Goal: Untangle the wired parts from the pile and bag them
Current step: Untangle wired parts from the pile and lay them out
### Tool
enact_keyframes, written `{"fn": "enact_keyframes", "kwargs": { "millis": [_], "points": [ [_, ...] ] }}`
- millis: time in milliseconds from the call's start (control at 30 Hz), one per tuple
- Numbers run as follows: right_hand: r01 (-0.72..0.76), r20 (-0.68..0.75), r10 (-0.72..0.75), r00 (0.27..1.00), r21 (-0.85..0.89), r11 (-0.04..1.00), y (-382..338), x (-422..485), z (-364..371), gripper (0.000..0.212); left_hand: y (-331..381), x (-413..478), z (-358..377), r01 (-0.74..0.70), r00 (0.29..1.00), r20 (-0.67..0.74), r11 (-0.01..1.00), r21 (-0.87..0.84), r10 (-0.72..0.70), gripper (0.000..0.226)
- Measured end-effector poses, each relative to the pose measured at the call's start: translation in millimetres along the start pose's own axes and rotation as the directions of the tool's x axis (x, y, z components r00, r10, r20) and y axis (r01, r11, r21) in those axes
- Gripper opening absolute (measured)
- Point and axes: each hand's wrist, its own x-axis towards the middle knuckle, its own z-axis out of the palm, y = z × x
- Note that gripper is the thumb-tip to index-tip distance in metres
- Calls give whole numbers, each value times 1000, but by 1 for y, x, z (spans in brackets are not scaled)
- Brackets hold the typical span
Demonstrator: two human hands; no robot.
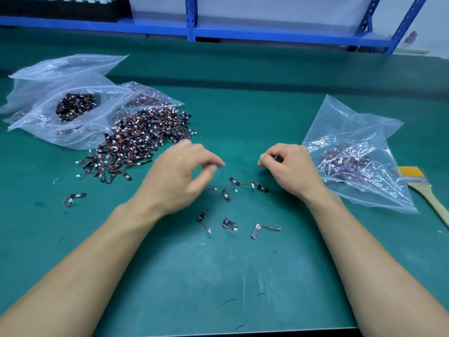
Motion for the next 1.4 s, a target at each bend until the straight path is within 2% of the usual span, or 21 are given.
{"fn": "enact_keyframes", "kwargs": {
  "millis": [67, 167, 267, 367, 500, 667, 833, 1133, 1300, 1400],
  "points": [
    [-2, -2, 2, 1000, 8, 1000, 0, 0, 0, 24, -19, -1, -5, 143, 988, -69, 988, 60, -139, 17],
    [-18, -7, 18, 1000, 20, 1000, 1, 0, 0, 24, -41, -1, -7, 298, 953, -90, 948, 111, -289, 12],
    [-39, -5, 39, 999, 38, 999, 1, 1, -2, 27, -53, 0, -6, 389, 921, -82, 912, 131, -381, 14],
    [-50, 23, 49, 999, 53, 997, 2, 0, -5, 20, -60, 0, -2, 431, 902, -51, 889, 154, -428, 18],
    [-32, 93, 24, 995, 91, 995, 5, -1, -10, 14, -66, 3, 2, 427, 903, -28, 885, 187, -429, 24],
    [-4, 124, -1, 992, 43, 999, 6, -1, -7, 21, -67, 7, 9, 422, 890, 50, 861, 285, -453, 30],
    [9, 90, -9, 996, -2, 1000, 6, 0, -3, 23, -70, 9, 12, 408, 908, -42, 855, 321, -418, 21],
    [24, 70, -25, 997, 16, 1000, 6, -1, -2, 20, -72, 13, 13, 381, 924, -102, 856, 349, -370, 2],
    [28, 63, -29, 998, 21, 999, 4, -1, -1, 24, -72, 13, 15, 373, 925, -89, 845, 382, -368, 6],
    [34, 65, -35, 997, 11, 999, 4, -2, -1, 23, -74, 18, 14, 301, 952, -76, 852, 428, -297, 15]
  ]
}}
